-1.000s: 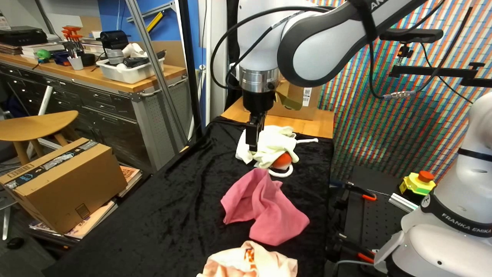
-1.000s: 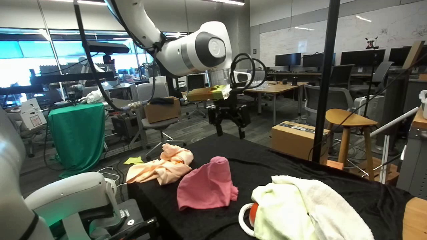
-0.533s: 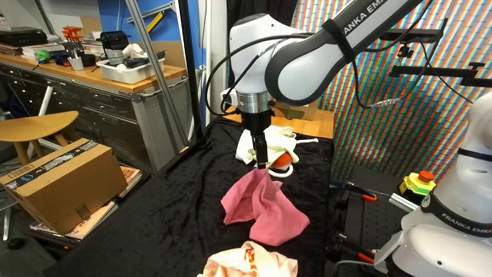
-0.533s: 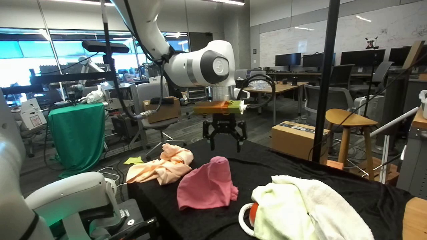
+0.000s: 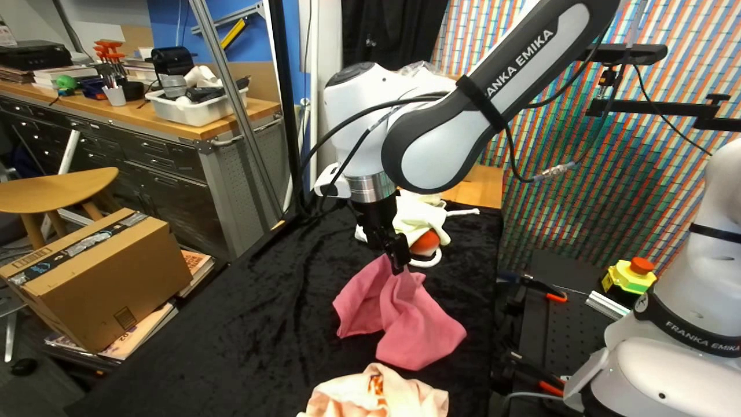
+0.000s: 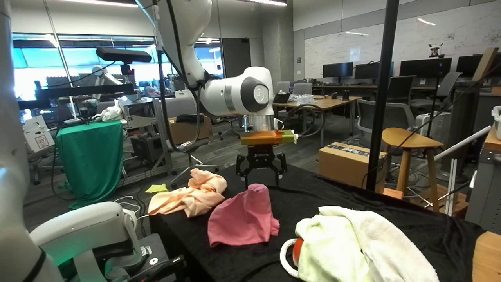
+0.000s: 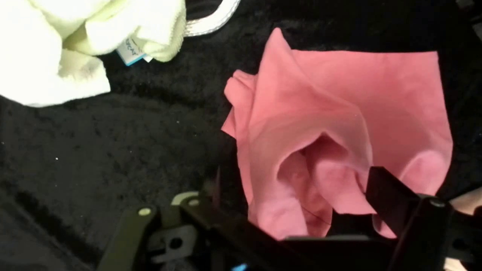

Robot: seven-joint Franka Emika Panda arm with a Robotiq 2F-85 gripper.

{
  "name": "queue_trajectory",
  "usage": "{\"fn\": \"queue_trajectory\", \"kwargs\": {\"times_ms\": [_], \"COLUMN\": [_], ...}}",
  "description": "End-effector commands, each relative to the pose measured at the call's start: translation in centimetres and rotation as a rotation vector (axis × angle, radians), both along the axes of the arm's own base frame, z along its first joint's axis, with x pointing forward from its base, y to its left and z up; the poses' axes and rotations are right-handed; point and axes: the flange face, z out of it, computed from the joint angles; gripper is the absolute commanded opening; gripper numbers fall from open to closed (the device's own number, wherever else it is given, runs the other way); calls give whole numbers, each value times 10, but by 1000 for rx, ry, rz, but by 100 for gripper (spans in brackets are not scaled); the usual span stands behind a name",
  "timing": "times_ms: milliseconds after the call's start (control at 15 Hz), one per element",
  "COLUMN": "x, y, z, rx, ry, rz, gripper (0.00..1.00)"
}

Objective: Pile up the objects on the table.

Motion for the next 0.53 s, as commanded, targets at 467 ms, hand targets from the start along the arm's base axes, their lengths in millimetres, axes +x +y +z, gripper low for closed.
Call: {"fn": "queue_trajectory", "kwargs": {"times_ms": [467], "x": [18], "y": [9], "z": [-44], "rx": [-80], "ry": [45], "rz": [225], "gripper": [100]}}
